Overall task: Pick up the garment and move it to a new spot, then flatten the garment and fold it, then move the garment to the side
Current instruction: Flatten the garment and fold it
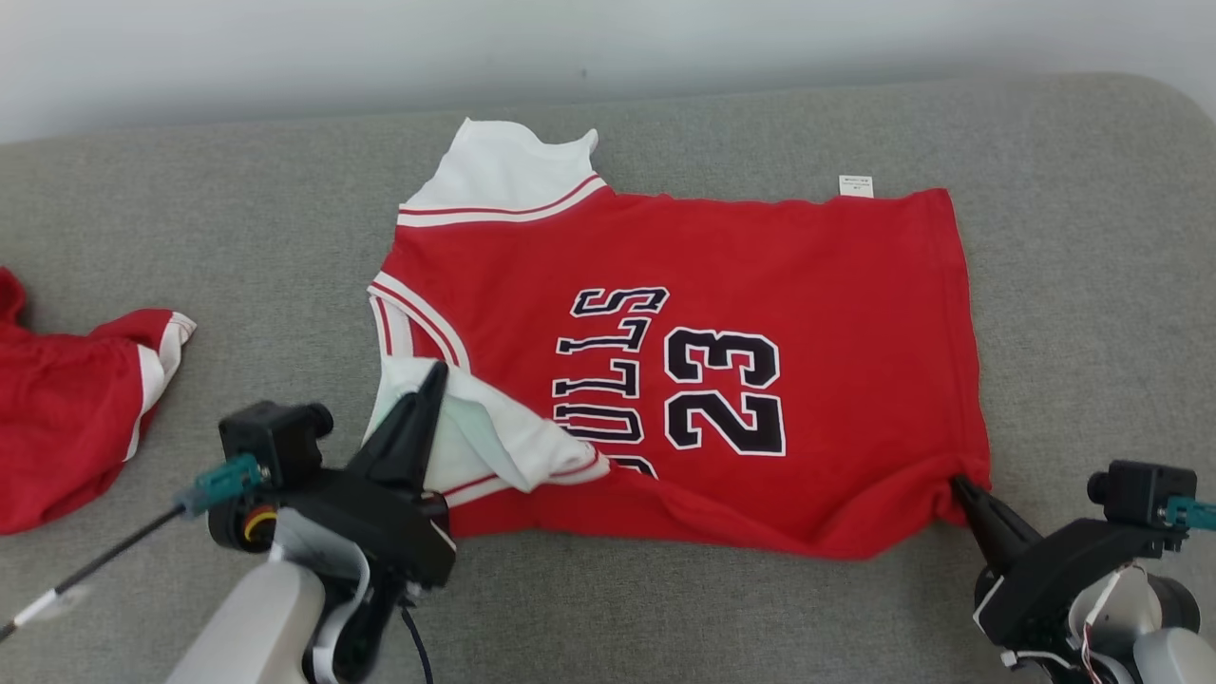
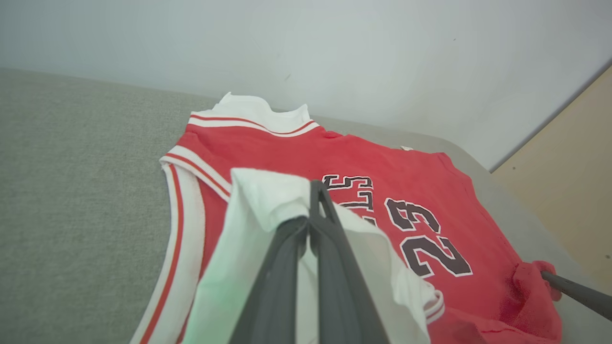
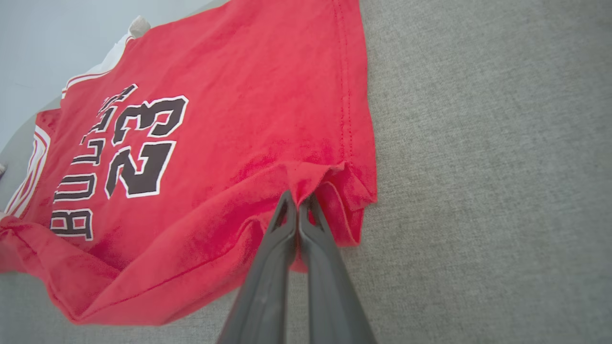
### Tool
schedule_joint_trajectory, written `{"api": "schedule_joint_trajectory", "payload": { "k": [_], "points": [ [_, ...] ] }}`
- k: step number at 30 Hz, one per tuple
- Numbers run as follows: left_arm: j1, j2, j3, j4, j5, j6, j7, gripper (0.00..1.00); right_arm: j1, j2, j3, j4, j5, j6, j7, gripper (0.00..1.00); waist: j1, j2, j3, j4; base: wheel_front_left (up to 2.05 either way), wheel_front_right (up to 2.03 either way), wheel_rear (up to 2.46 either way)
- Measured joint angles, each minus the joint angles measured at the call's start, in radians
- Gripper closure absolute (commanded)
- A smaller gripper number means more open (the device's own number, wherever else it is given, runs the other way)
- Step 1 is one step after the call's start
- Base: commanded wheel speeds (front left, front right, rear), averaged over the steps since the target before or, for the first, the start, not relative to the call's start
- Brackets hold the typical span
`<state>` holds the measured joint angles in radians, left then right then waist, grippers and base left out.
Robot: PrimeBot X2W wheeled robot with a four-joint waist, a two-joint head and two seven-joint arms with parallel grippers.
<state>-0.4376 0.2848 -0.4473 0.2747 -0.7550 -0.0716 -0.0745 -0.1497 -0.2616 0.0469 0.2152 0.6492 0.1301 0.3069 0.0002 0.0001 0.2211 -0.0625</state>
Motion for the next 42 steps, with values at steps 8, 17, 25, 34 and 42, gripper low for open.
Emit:
{"api": "schedule_joint_trajectory", "payload": {
  "k": [8,17,25,34,42],
  "points": [
    [-0.166,-0.009,-0.006,0.225,-0.002,-0.04,-0.035,1.0,-0.083,-0.003,0.009,0.06,0.022,0.0,-0.009,1.0,0.0,0.0,0.025,-0.021,0.0,0.0,0.0],
    [-0.263,-0.034,-0.063,0.404,-0.013,-0.055,-0.114,0.72,-0.154,-0.007,0.025,0.105,0.028,0.0,-0.074,0.21,-0.0001,0.0,0.027,-0.032,0.0,0.0,0.0],
    [-0.275,-0.033,-0.087,0.447,-0.024,-0.058,-0.179,0.0,-0.169,-0.036,0.038,0.155,0.01,0.0,-0.162,0.0,-0.0001,0.0,0.007,-0.02,0.0,0.0,0.0],
    [-0.104,0.001,-0.034,0.386,0.02,-0.057,-0.188,0.0,-0.086,-0.073,0.047,0.192,0.009,0.0,-0.215,0.0,-0.0003,-0.0001,-0.028,0.009,0.0,0.0,0.0],
    [0.021,-0.008,-0.027,0.389,0.037,-0.052,-0.188,0.0,-0.069,-0.073,0.068,0.218,-0.013,0.0,-0.247,0.0,-0.0003,-0.0001,-0.034,0.026,0.0,0.0,0.0]
  ]
}}
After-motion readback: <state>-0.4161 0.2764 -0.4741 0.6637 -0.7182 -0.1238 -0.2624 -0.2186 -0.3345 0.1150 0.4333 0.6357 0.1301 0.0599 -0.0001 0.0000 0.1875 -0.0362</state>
